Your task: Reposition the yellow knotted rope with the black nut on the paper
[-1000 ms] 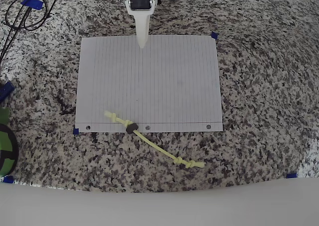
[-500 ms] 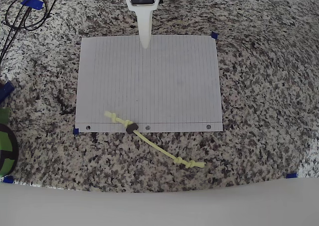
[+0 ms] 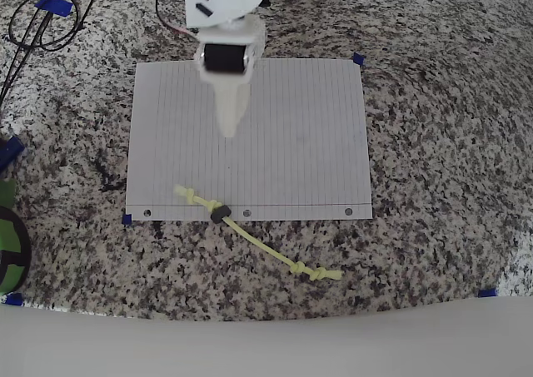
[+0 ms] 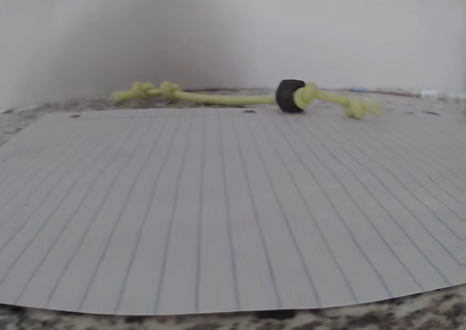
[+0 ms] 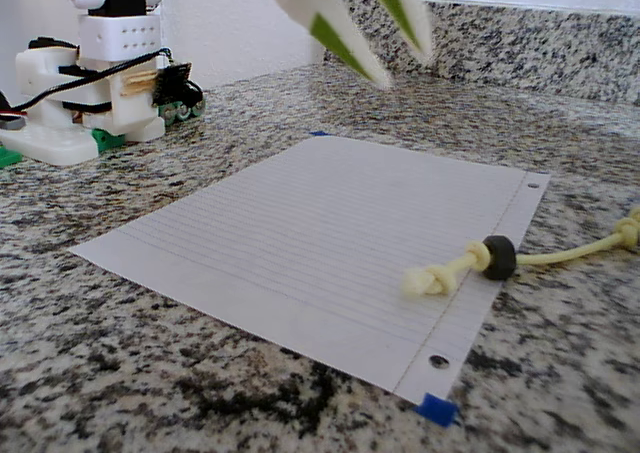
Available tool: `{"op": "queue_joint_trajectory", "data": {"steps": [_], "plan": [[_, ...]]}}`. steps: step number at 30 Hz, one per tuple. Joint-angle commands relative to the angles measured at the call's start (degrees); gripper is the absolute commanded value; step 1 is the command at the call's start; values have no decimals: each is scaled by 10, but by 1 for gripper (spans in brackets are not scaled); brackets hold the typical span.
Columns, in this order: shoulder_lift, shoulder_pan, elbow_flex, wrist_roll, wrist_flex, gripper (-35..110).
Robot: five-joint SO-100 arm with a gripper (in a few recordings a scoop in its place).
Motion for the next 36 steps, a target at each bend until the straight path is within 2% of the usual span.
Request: {"op": "queue_joint_trajectory", "data": {"steps": [1,15,36], "plan": [[-75,27,-82,-34,17,41],[-333,98,-328,-76,90,39],[-496,107,-528,-91,213,39]]}}
